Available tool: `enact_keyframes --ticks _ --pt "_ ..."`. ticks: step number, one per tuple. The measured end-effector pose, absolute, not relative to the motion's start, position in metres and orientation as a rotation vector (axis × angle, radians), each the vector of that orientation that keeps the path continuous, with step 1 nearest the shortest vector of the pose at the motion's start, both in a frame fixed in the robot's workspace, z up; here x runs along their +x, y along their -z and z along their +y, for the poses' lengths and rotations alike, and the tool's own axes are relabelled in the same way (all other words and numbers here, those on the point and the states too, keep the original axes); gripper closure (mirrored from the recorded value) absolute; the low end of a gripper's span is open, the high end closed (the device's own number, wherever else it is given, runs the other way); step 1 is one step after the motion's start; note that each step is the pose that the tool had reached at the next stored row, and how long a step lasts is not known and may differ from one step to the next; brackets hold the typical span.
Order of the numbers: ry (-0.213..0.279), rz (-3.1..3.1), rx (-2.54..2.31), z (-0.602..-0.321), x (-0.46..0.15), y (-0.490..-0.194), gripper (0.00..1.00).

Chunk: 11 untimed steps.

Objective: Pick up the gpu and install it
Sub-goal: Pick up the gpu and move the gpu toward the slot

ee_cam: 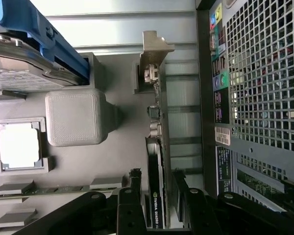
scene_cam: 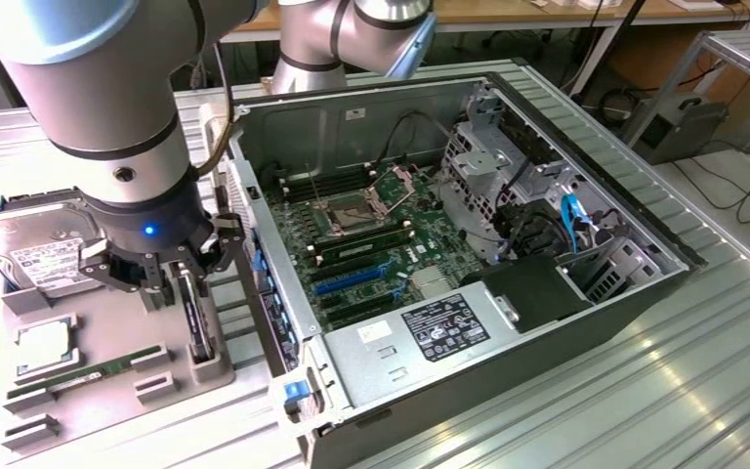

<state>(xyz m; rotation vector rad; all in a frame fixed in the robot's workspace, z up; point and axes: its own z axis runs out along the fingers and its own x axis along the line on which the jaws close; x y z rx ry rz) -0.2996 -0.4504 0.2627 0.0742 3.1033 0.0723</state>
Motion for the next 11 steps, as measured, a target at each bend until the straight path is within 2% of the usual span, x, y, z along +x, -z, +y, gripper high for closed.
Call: enact_keyframes --ticks 11 --pt "-0.088 3.103 0.072 -0.450 -0.299 -0.250 0.62"
